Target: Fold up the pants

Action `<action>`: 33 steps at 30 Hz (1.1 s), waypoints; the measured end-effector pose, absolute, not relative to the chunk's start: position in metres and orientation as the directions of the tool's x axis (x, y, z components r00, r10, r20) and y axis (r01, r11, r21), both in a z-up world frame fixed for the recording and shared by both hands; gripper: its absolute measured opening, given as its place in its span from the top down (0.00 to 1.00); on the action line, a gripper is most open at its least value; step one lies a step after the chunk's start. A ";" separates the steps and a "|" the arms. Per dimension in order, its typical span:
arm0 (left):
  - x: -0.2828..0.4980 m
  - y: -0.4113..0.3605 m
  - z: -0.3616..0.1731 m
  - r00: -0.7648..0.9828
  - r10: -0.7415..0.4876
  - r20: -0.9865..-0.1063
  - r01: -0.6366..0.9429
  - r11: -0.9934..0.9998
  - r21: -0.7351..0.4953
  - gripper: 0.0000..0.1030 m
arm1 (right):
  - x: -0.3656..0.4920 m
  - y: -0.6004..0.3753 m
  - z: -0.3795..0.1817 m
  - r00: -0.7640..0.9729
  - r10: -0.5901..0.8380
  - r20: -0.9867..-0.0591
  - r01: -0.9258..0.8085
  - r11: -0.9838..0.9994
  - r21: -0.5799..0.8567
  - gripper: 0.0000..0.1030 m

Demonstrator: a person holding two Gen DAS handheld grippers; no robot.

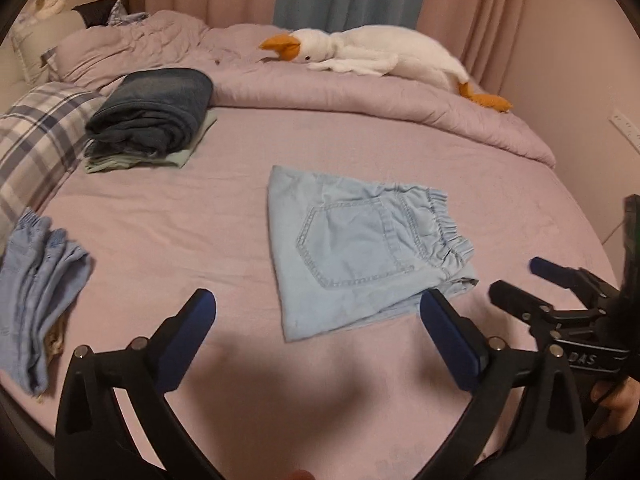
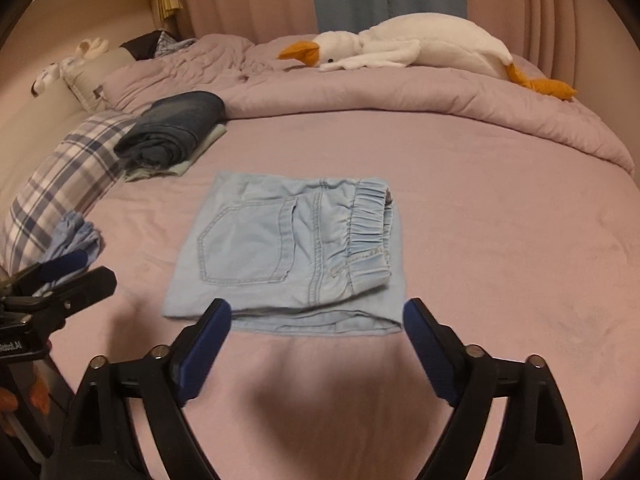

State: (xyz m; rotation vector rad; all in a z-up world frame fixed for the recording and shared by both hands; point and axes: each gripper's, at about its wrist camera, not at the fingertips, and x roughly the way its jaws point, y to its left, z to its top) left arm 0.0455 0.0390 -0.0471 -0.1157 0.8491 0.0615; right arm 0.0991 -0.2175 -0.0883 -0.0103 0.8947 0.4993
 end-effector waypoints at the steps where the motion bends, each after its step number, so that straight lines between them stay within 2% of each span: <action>1: 0.044 0.039 -0.046 0.655 0.011 -0.755 -0.109 0.991 -0.079 0.01 | 0.099 -0.218 -0.086 0.524 0.411 -0.746 -0.417 0.887 0.197 0.05; 6: 0.033 0.036 -0.043 0.662 -0.018 -0.749 -0.113 0.986 -0.123 0.00 | 0.092 -0.221 -0.080 0.537 0.404 -0.741 -0.408 0.893 0.191 0.04; 11: 0.031 0.031 -0.054 0.637 0.053 -0.769 -0.148 0.988 -0.054 0.00 | 0.092 -0.217 -0.097 0.503 0.377 -0.778 -0.396 0.900 0.179 0.04; 15: 0.031 0.029 -0.060 0.611 0.093 -0.786 -0.163 0.987 -0.010 0.00 | 0.085 -0.213 -0.094 0.512 0.375 -0.773 -0.400 0.900 0.172 0.04; 33: 0.029 0.030 -0.060 0.610 0.093 -0.787 -0.172 0.985 -0.017 0.00 | 0.078 -0.209 -0.086 0.521 0.370 -0.769 -0.409 0.899 0.156 0.04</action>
